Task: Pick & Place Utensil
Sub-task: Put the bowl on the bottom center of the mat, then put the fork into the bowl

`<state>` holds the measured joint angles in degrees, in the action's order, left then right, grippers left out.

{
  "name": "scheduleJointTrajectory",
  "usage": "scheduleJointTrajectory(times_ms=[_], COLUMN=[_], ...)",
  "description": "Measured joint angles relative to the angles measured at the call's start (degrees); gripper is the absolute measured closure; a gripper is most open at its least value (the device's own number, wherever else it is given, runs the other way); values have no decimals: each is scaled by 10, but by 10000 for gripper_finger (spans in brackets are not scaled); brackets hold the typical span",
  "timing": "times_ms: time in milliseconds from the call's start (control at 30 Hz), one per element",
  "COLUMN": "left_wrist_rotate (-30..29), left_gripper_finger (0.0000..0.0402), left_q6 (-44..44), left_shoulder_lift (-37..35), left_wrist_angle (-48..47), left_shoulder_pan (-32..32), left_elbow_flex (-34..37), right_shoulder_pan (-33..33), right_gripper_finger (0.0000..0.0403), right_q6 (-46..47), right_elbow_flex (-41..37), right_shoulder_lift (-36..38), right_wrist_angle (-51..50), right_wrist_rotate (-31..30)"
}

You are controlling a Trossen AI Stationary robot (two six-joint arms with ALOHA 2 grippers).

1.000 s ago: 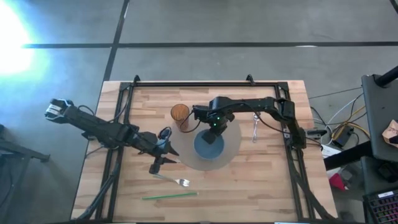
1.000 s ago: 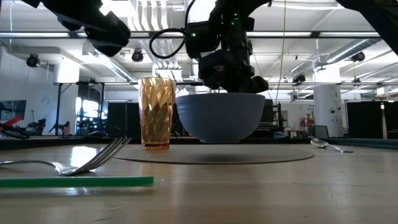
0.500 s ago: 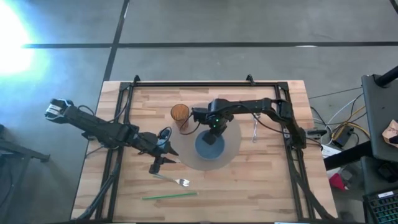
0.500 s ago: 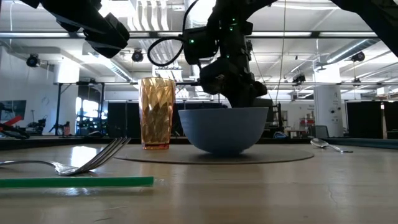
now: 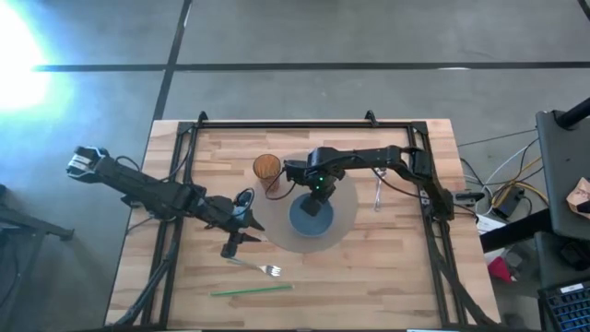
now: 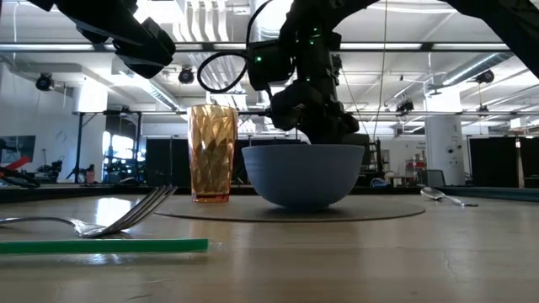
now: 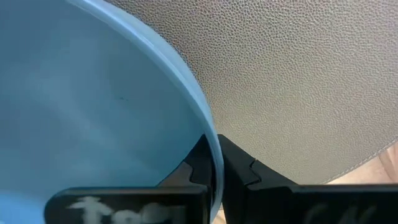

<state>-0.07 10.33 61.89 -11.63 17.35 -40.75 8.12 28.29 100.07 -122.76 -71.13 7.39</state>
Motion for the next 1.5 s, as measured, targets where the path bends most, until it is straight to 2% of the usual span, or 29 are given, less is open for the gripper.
scheduleJointTrajectory(times_ms=[400,767,1033,1267,1500], left_wrist_rotate=[0,0,0,0,0], left_gripper_finger=[250,250,250,250,250], left_q6=[0,0,0,0,-1], left_shoulder_lift=[0,0,0,0,0], left_wrist_angle=[0,0,0,1,1], left_shoulder_pan=[0,0,0,0,0], left_elbow_flex=[0,0,0,0,0], right_shoulder_pan=[0,0,1,2,2], right_gripper_finger=[388,300,252,227,220], right_q6=[-10,-22,-31,-64,-105], right_elbow_flex=[0,0,12,53,111], right_shoulder_lift=[5,8,13,13,13], right_wrist_angle=[1,3,3,-20,-68], right_wrist_rotate=[0,0,0,0,-1])
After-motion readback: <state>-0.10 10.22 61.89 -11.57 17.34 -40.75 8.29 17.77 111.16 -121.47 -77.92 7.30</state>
